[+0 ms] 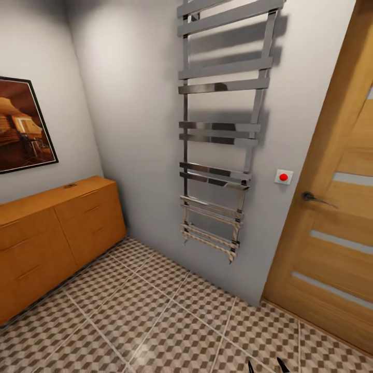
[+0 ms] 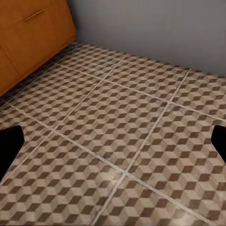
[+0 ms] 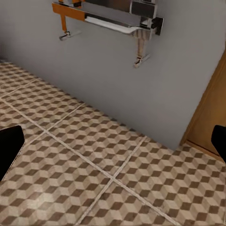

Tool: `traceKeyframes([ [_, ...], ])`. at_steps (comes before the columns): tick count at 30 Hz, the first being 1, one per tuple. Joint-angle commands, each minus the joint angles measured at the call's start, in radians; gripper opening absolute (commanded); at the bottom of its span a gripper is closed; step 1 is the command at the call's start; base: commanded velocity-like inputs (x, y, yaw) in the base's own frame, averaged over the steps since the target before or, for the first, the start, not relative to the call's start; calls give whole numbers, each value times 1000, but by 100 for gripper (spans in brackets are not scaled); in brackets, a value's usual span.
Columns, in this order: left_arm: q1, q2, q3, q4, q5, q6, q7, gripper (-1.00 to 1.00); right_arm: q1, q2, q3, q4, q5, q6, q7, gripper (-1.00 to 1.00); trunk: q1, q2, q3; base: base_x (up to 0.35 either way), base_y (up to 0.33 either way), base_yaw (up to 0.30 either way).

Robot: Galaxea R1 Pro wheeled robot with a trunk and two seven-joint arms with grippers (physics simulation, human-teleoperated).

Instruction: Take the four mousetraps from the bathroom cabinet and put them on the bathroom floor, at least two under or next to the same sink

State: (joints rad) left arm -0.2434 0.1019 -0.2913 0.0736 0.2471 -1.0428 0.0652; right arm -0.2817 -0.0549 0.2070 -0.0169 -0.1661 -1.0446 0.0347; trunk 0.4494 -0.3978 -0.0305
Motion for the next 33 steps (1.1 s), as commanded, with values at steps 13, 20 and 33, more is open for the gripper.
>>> traceKeyframes([
  [13,-2,-1,-8,4,1,-4,7,100,-1,0,8,0,-11,-3,4,100,1,-2,-7,0,0,286],
  [20,-2,-1,-8,4,1,-4,7,100,-1,0,8,0,-11,-3,4,100,1,-2,-10,0,0,286],
  [33,-2,-1,-8,4,1,-4,7,100,-1,0,8,0,-10,-3,4,100,1,-2,-15,0,0,286],
])
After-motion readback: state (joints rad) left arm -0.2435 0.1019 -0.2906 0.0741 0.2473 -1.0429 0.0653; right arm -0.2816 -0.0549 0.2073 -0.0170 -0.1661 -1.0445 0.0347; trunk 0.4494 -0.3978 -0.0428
